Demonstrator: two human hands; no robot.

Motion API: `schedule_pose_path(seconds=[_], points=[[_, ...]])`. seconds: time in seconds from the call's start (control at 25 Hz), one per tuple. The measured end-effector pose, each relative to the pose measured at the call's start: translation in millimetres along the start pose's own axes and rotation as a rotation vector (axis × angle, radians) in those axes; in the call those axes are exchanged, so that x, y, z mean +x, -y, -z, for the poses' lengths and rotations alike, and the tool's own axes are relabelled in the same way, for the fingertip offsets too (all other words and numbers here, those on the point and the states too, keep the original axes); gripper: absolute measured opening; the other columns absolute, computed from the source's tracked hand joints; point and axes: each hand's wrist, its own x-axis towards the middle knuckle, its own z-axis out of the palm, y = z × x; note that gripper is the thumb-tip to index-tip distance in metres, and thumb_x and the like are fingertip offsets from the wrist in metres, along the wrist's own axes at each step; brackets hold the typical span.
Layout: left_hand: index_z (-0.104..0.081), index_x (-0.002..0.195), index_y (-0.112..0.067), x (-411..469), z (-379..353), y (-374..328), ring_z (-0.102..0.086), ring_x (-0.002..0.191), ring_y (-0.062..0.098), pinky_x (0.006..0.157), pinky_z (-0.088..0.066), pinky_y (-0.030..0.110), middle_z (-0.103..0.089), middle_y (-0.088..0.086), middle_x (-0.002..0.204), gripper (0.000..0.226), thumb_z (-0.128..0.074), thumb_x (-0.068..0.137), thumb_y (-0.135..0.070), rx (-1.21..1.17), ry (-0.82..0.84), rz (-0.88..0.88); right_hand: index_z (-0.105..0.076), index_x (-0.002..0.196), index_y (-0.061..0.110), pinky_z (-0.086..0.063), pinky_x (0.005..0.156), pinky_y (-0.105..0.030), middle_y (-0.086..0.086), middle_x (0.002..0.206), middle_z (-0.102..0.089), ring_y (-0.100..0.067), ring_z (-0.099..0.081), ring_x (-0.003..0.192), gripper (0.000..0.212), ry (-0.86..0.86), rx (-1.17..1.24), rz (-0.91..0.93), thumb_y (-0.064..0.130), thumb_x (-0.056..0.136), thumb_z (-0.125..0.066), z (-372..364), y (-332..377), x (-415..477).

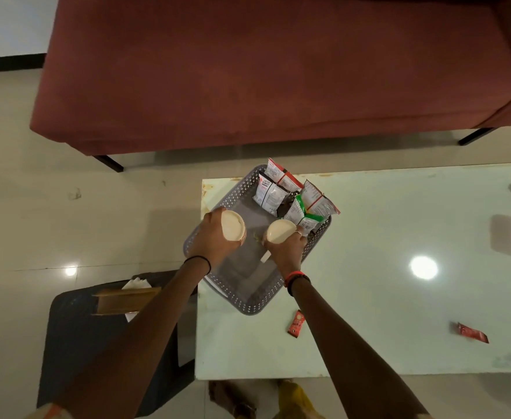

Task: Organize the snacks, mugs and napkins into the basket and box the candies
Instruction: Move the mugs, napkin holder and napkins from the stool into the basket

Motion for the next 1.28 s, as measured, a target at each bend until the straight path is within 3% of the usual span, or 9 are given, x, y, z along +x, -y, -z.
schedule_pose_path(seconds=[0.28,0.52,0.76,0.92,1.08,1.28], points=[[-0.026,0.14,-0.014,48.8,-27.9,-1.9,-0.041,0.128,0.035,0.103,-0.04,0.044,-0.036,0.017,0.142,0.094,-0.081,0.065,-0.03,0.097,0.095,-0.006,-0.027,0.138,-0.001,-0.043,0.099,-0.042,-0.023,0.137,-0.034,-0.038,-0.045,0.122,0.091,0.103,-0.094,-0.008,0.018,0.069,-0.082,9.9,-3.1,16.8],[-0.025,0.139,-0.015,74.4,-53.3,-4.2,-0.043,0.124,0.037,0.1,-0.042,0.047,-0.035,0.018,0.14,0.095,-0.081,0.064,-0.031,0.099,0.141,-0.027,-0.035,0.135,0.0,-0.044,0.098,-0.042,-0.021,0.135,-0.044,-0.034,-0.044,0.124,0.083,0.099,-0.082,0.028,0.012,0.067,-0.082,10.9,-6.2,23.5],[-0.025,0.14,-0.018,102.1,-53.7,-10.7,-0.038,0.129,0.035,0.105,-0.036,0.046,-0.035,0.016,0.143,0.1,-0.084,0.06,-0.028,0.073,0.203,-0.092,-0.04,0.13,0.0,-0.046,0.094,-0.042,-0.02,0.133,-0.049,-0.034,-0.047,0.122,0.076,0.135,-0.155,0.033,0.014,0.067,-0.082,15.4,-5.4,31.5],[-0.015,0.144,-0.02,104.5,-52.6,-11.7,-0.029,0.136,0.036,0.111,-0.032,0.048,-0.025,0.015,0.151,0.108,-0.083,0.062,-0.033,0.156,0.254,-0.112,-0.04,0.13,0.001,-0.047,0.089,-0.039,-0.019,0.132,-0.05,-0.032,-0.049,0.121,0.078,0.154,-0.181,0.047,0.015,0.067,-0.083,18.6,-4.8,36.3],[-0.006,0.147,-0.018,83.7,-52.4,-16.2,-0.021,0.14,0.036,0.114,-0.027,0.049,-0.015,0.015,0.154,0.108,-0.079,0.068,-0.035,0.113,0.157,-0.092,-0.042,0.129,0.0,-0.043,0.083,-0.031,-0.019,0.129,-0.055,-0.034,-0.051,0.12,0.077,0.149,-0.199,0.062,0.013,0.065,-0.084,20.2,-3.0,39.0],[-0.025,0.141,-0.01,23.0,-38.3,-12.8,-0.031,0.135,0.03,0.112,-0.033,0.044,-0.033,0.015,0.147,0.075,-0.068,0.08,-0.018,-0.217,-0.083,-0.072,-0.028,0.141,0.0,-0.042,0.102,-0.044,-0.025,0.137,-0.043,-0.04,-0.044,0.125,0.091,0.148,-0.283,0.105,0.013,0.069,-0.082,20.8,1.9,25.2]])
